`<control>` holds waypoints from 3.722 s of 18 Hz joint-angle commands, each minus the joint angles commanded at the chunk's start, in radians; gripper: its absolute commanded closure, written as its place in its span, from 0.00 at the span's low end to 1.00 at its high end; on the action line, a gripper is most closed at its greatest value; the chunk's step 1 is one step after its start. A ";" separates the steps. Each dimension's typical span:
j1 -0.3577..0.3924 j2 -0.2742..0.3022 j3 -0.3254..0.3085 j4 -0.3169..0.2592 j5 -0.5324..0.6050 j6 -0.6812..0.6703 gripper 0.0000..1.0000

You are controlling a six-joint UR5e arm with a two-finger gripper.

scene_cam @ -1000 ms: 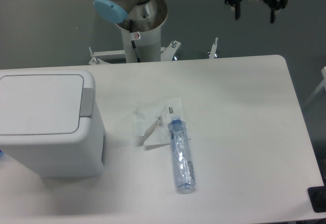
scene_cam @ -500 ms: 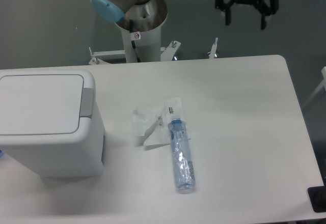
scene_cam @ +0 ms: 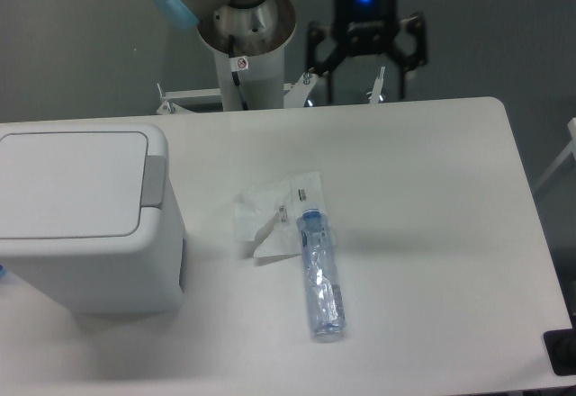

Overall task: Open the trash can
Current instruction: 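Move the gripper over the white trash can's lid edge, then lower the gripper fingers onto the lid's hinge edge, then push the lid edge down to flip the trash can lid open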

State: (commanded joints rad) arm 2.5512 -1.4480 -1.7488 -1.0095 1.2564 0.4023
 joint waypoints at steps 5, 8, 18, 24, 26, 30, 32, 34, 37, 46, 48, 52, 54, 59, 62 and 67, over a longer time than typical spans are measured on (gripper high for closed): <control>-0.124 -0.052 0.005 0.081 -0.014 -0.138 0.00; -0.173 -0.089 0.012 0.097 -0.015 -0.169 0.00; -0.244 -0.129 0.023 0.098 -0.014 -0.217 0.00; -0.258 -0.146 0.023 0.097 -0.014 -0.217 0.00; -0.259 -0.147 0.025 0.098 -0.014 -0.217 0.00; -0.259 -0.149 0.025 0.098 -0.014 -0.217 0.00; -0.259 -0.149 0.025 0.098 -0.014 -0.217 0.00; -0.259 -0.150 0.023 0.097 -0.012 -0.217 0.00; -0.259 -0.150 0.023 0.097 -0.011 -0.217 0.00; -0.259 -0.157 0.026 0.097 -0.009 -0.217 0.00; -0.259 -0.157 0.026 0.097 -0.009 -0.217 0.00; -0.259 -0.157 0.026 0.098 -0.009 -0.215 0.00; -0.259 -0.157 0.026 0.097 -0.009 -0.217 0.00; -0.258 -0.158 0.026 0.097 -0.008 -0.215 0.00; -0.259 -0.160 0.028 0.097 -0.008 -0.215 0.00; -0.258 -0.166 0.028 0.097 -0.008 -0.214 0.00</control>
State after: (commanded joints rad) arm 2.2933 -1.6137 -1.7211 -0.9127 1.2487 0.1887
